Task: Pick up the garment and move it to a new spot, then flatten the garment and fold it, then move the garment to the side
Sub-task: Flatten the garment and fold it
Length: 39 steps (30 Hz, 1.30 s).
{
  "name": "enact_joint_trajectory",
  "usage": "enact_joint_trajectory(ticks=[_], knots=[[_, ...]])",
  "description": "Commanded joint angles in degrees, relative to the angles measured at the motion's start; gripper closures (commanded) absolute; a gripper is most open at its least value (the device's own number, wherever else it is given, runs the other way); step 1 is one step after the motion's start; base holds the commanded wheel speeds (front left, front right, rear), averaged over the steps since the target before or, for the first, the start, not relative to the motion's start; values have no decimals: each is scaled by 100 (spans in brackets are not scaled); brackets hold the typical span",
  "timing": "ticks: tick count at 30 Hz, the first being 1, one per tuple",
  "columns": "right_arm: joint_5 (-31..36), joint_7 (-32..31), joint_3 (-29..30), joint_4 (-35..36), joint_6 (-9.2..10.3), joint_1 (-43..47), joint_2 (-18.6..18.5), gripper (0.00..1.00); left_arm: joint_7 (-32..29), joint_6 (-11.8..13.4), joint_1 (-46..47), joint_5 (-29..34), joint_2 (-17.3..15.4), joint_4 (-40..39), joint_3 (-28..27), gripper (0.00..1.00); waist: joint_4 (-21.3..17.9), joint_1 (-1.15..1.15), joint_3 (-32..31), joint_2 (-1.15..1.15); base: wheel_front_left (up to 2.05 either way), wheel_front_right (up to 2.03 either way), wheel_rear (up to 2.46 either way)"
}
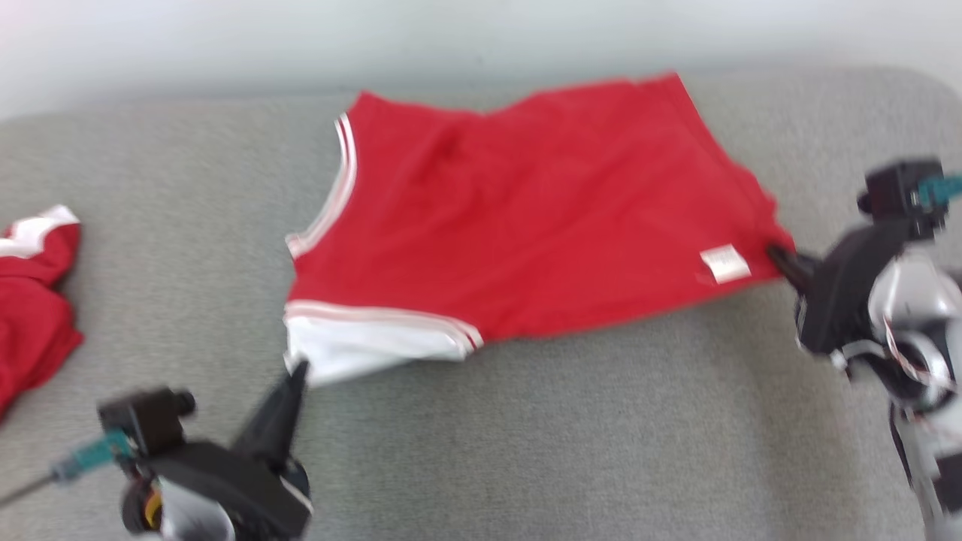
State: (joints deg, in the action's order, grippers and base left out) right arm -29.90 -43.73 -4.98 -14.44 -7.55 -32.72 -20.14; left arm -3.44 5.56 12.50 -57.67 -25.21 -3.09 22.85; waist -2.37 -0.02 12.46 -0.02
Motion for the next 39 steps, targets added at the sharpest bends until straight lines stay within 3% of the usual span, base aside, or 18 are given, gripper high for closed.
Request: enact_joint_trajectory(ticks=[1,10,16,30,39], knots=[[71,-102,63,147,13,179,-52,100,-12,13,-153,-73,20,-50,32,100,285,2,-405,2,0,0,0],[368,-1565,914,1801,13,1979,304,100,-473,243,-1219,-457,-74,-396,338,100,399,2,-637,2,0,0,0],[556,-2082,1318,2397,13,2718,652,100,-910,451,-1606,-674,-237,-617,464,100,444,2,-688,2,0,0,0],[1158,-1929,1986,2301,13,3589,1055,100,-1837,742,-2208,-1237,-390,-836,834,100,502,2,-914,2,0,0,0],[1129,-1846,2111,2190,13,3760,1220,100,-1906,837,-2293,-1332,-385,-935,822,100,487,2,-933,2,0,0,0]])
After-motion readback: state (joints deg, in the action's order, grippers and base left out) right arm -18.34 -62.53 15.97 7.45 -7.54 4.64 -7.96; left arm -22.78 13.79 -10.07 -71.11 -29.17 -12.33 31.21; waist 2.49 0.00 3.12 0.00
